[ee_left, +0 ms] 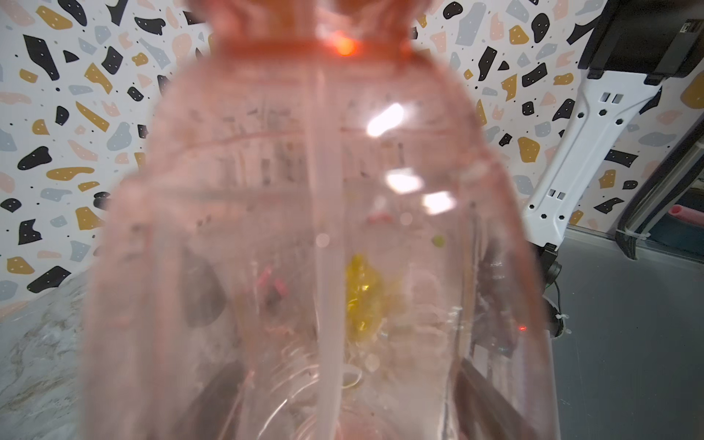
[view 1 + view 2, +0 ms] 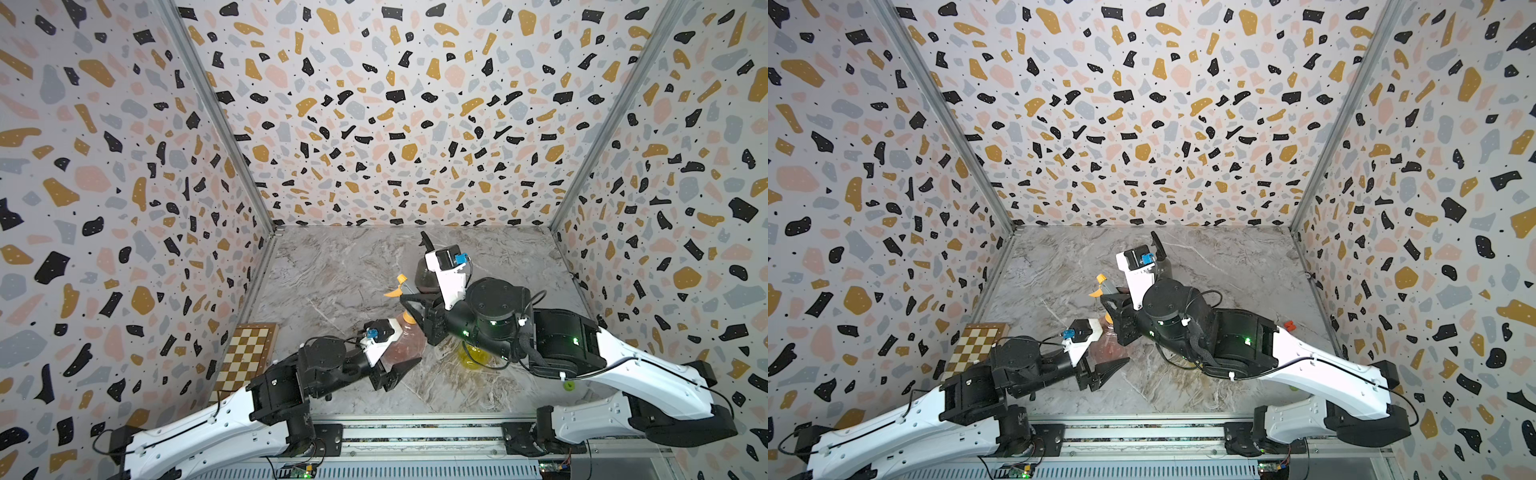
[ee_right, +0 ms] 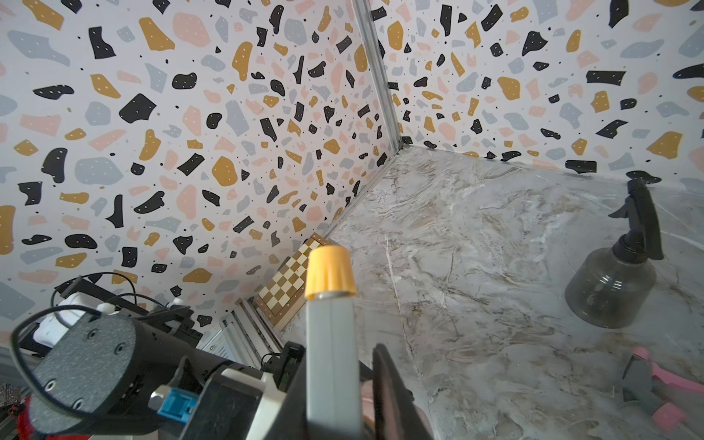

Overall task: Attach spray nozzles to spray bottles
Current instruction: Screw the spray nozzle on the spray bottle.

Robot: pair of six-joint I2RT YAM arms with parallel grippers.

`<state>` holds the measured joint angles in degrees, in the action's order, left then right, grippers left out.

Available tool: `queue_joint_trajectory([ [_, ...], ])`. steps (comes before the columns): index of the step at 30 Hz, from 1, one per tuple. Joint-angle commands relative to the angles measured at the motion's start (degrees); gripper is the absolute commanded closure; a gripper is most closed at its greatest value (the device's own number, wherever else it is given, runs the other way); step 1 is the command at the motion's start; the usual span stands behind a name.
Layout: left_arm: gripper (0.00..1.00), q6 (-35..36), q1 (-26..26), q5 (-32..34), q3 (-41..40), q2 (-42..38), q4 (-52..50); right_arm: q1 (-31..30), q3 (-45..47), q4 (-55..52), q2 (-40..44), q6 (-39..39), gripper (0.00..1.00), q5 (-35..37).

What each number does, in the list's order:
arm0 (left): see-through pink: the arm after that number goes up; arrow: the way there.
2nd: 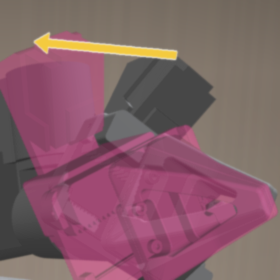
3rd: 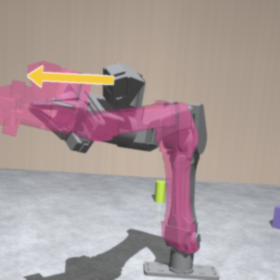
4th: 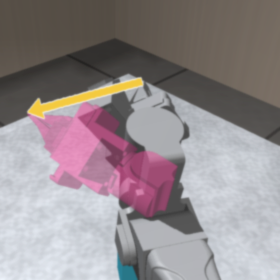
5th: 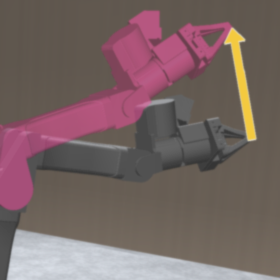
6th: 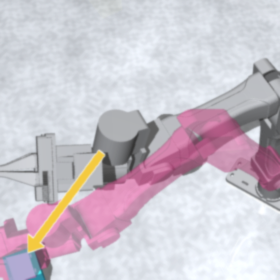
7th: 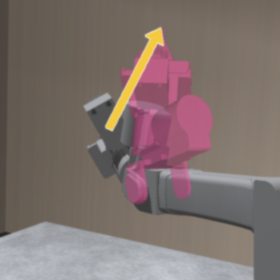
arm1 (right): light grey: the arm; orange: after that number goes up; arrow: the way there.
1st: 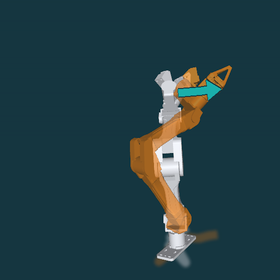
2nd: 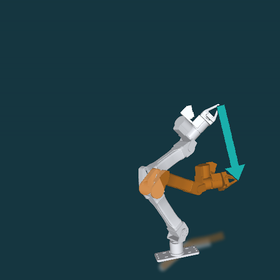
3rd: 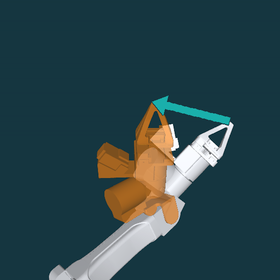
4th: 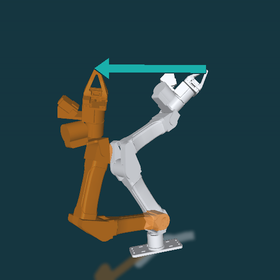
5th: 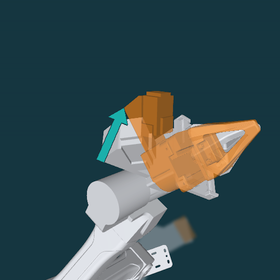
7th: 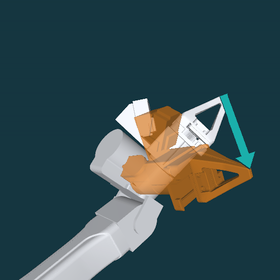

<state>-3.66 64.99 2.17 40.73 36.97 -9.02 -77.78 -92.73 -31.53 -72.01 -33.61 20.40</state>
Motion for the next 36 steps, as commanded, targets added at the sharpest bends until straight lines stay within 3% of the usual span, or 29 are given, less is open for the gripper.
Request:
queue_joint_trajectory([
  [1,1.0,-0.64,-0.21,0.09,1.33,-1.18,13.44,-1.44,0.16,-3.35,-0.27,0.71,0.83,-2.65],
  [14,1.0,-1.09,-0.22,-1.09,1.47,-0.94,12.28,-1.44,-4.31,-1.85,0.46,7.48,0.65,-3.63],
  [19,1.0,-1.26,-0.22,-1.39,1.4,-1.04,12.3,-1.5,-4.65,-0.56,1.6,9.84,0.44,-4.93],
  [24,1.0,-1.4,-0.22,-2.33,1.14,-1.99,12.35,-1.89,-3.0,2.24,4.66,13.47,0.33,-6.69],
  [31,1.0,-0.27,-0.22,-9.47,1.49,-3.73,10.41,-1.7,5.63,8.9,13.98,21.1,0.25,-17.96],
  [36,1.0,0.3,-0.22,-22.15,1.34,-4.57,10.07,2.14,10.96,11.34,17.97,26.23,0.28,-33.96],
])
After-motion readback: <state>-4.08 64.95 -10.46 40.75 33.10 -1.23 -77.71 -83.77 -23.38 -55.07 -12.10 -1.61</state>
